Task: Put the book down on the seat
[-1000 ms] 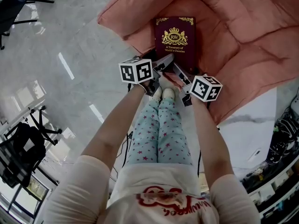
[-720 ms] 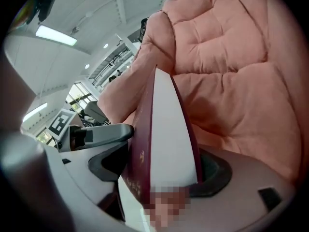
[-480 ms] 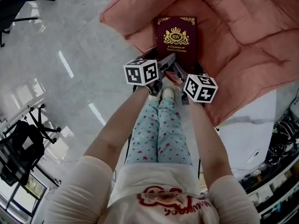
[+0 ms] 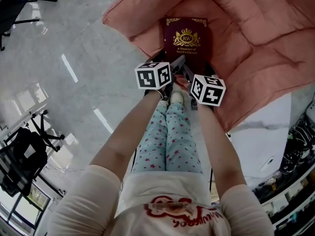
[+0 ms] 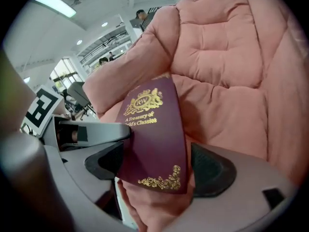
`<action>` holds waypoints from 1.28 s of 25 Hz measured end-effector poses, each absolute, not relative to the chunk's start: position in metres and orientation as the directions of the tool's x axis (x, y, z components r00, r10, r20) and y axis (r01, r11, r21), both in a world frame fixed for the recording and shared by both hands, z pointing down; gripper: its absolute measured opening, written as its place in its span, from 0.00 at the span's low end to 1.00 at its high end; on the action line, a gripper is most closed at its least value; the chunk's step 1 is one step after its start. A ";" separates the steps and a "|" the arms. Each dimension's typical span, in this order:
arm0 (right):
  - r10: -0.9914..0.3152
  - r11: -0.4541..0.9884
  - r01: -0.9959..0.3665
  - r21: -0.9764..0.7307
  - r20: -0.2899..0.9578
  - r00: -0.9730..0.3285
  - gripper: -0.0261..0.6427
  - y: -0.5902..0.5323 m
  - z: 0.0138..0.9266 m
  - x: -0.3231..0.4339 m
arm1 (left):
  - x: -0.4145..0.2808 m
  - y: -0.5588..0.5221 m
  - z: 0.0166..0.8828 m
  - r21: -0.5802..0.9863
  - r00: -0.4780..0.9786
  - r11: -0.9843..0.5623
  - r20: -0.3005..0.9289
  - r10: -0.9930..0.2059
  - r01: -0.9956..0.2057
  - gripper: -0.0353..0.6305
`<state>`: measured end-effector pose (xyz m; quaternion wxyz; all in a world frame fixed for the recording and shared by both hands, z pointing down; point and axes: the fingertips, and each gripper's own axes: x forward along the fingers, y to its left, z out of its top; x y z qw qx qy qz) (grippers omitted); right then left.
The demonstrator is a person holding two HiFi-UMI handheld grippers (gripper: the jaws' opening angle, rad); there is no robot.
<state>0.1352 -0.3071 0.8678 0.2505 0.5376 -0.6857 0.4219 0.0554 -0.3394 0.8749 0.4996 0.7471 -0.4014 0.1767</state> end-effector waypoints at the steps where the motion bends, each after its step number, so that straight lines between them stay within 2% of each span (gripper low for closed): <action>1: -0.524 0.086 -0.956 -0.282 0.803 -0.284 0.66 -0.308 0.866 0.135 | 0.053 -0.339 0.877 0.593 0.606 -0.177 0.678 -0.416 -0.786 0.62; 9: -0.530 0.095 -0.953 -0.288 0.796 -0.293 0.66 -0.309 0.865 0.135 | 0.048 -0.340 0.876 0.560 0.571 -0.167 0.697 -0.433 -0.811 0.62; 15: -0.599 0.081 -0.958 -0.276 0.754 -0.268 0.66 -0.307 0.840 0.141 | 0.034 -0.338 0.852 0.397 0.478 -0.266 0.736 -0.480 -0.879 0.61; 22: -0.728 0.154 -0.958 -0.243 0.627 -0.276 0.65 -0.308 0.757 0.141 | 0.030 -0.327 0.762 0.425 0.524 -0.317 0.581 -0.623 -0.848 0.61; 32: -0.857 0.249 -0.938 -0.242 0.395 -0.330 0.63 -0.275 0.590 0.130 | 0.043 -0.279 0.608 0.399 0.636 -0.498 0.412 -0.653 -0.770 0.57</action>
